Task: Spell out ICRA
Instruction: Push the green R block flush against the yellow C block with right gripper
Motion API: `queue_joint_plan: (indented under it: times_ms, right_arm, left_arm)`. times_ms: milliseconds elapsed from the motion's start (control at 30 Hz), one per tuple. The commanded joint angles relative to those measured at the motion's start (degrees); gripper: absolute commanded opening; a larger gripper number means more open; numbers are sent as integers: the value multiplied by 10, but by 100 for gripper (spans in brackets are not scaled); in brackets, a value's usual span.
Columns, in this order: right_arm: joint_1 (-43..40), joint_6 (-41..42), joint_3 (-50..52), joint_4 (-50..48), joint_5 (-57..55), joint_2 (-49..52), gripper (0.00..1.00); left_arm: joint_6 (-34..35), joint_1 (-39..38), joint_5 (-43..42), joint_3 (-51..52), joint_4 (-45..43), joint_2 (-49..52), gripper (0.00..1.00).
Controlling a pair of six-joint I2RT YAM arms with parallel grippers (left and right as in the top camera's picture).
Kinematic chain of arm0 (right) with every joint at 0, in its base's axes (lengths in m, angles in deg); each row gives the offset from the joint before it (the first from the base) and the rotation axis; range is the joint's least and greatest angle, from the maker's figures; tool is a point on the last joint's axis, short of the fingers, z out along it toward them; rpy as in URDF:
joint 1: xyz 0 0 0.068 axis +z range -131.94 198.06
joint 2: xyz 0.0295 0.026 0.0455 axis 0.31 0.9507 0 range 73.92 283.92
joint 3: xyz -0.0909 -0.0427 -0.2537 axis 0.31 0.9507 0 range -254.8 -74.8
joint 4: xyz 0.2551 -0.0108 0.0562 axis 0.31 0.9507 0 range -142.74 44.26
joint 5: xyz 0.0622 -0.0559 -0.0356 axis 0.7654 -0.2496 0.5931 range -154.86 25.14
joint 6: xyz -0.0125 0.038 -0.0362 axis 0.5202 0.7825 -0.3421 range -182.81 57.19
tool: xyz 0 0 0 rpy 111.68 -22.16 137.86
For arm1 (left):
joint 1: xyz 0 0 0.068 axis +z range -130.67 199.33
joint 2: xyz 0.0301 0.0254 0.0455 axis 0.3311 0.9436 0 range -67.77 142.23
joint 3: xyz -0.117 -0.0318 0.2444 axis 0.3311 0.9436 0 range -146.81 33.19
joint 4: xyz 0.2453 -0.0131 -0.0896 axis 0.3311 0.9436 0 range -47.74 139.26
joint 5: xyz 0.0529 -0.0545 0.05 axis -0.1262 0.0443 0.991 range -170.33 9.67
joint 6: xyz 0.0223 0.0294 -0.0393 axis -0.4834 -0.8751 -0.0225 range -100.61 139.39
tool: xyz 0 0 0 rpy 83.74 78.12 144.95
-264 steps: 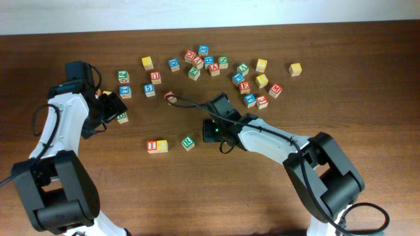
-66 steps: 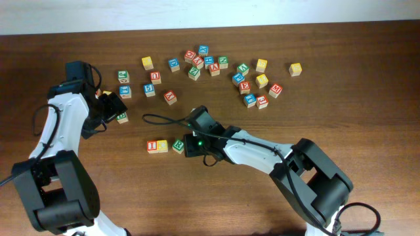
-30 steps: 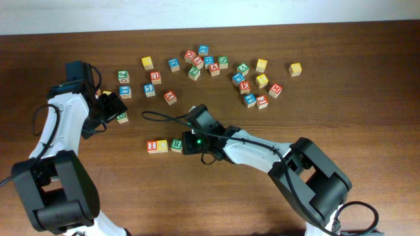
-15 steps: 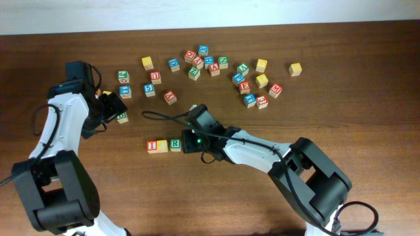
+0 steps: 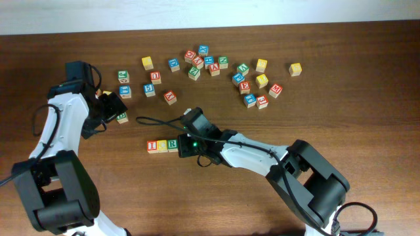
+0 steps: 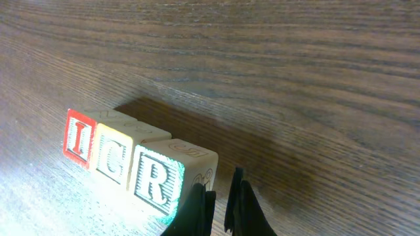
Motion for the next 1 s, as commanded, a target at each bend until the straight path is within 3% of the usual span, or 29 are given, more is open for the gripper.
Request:
queue_joint_plan:
  times_ms: [0, 167, 967]
  right_arm:
    - [2, -5, 4, 1, -11, 9, 4]
    - [3, 1, 4, 31, -8, 9, 4]
    - [3, 12, 4, -2, 15, 9, 5]
  left_arm:
    - [-3, -1, -4, -5, 1, 2, 99]
    - [-3, -1, -4, -5, 1, 2, 99]
    - [-3, -1, -4, -5, 1, 2, 99]
